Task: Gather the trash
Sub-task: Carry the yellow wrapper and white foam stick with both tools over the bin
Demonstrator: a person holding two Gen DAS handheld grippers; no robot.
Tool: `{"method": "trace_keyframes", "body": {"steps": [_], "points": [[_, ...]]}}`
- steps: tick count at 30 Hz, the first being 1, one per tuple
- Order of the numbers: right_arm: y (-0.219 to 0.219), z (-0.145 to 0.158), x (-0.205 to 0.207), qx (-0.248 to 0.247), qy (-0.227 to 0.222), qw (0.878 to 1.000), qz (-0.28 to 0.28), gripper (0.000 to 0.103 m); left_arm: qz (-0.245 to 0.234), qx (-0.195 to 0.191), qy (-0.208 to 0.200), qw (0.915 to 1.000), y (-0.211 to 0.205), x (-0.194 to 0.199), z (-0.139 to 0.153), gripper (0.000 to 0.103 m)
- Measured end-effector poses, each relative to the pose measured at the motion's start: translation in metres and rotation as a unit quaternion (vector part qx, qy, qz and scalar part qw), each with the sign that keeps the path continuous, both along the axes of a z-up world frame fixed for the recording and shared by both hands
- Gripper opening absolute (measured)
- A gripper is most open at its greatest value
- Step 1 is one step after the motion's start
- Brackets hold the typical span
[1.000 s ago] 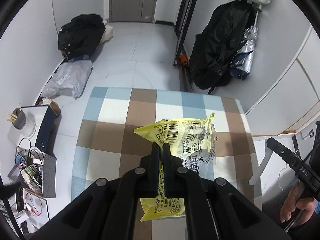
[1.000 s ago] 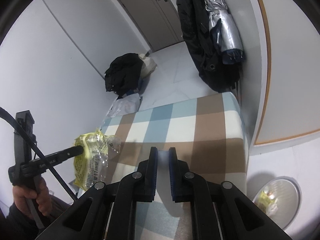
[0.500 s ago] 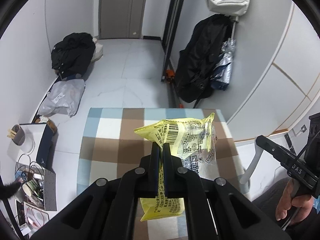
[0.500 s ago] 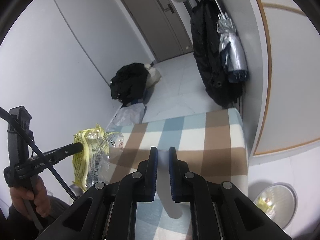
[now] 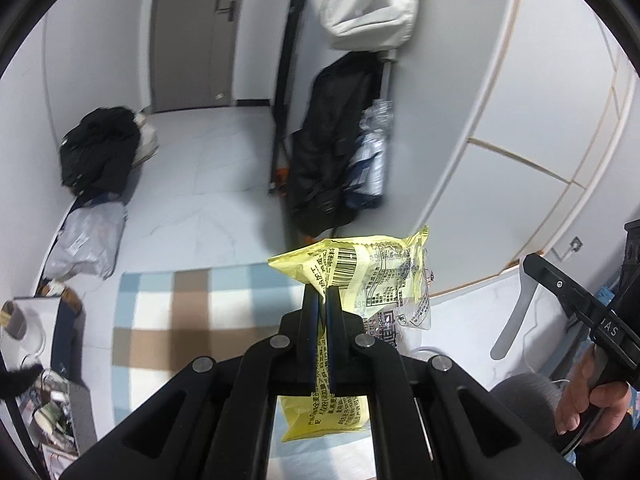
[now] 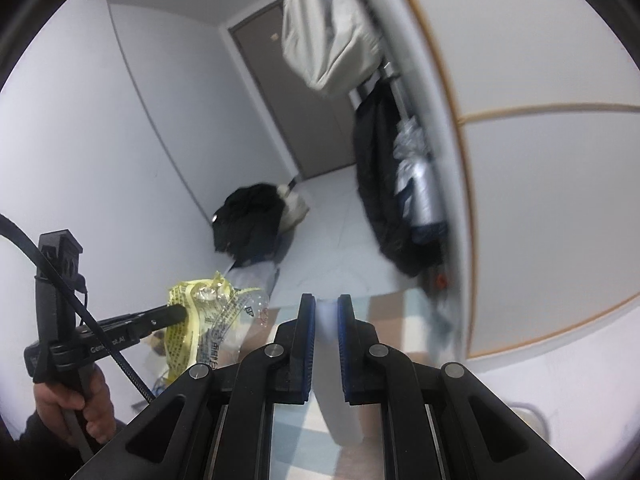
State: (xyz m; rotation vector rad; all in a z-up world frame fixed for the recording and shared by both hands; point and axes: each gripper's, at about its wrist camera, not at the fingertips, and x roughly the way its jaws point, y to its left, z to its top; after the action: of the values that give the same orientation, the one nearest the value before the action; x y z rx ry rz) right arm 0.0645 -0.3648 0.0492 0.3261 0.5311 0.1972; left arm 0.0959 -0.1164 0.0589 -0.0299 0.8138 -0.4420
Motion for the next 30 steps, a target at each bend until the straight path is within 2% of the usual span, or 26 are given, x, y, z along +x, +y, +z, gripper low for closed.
{"method": "trace_keyframes", "body": {"steps": [7, 13, 19, 24, 30], "points": [[-0.056, 0.016, -0.031, -0.026, -0.025, 0.997, -0.07, 0.01, -0.049, 0.0, -0.005, 0.9988, -0.059, -0.002, 0.006, 0.0], [-0.105, 0.003, -0.054, -0.027, -0.015, 0.992, -0.125, 0.01, -0.093, 0.009, 0.007, 0.9956, -0.112, -0.008, -0.009, 0.0], [-0.15, -0.026, -0.069, -0.013, 0.02, 0.986, -0.165, 0.01, -0.13, 0.023, 0.028, 0.9909, -0.161, -0.007, -0.03, 0.0], [-0.183, -0.055, -0.079, -0.013, 0.047, 0.978, -0.201, 0.01, -0.155, 0.03, 0.059, 0.9857, -0.198, -0.005, -0.06, 0.0], [-0.218, -0.091, -0.089, 0.017, 0.083, 0.969, -0.234, 0.01, -0.17, 0.051, 0.1, 0.9791, -0.23, 0.0, -0.097, 0.0]]}}
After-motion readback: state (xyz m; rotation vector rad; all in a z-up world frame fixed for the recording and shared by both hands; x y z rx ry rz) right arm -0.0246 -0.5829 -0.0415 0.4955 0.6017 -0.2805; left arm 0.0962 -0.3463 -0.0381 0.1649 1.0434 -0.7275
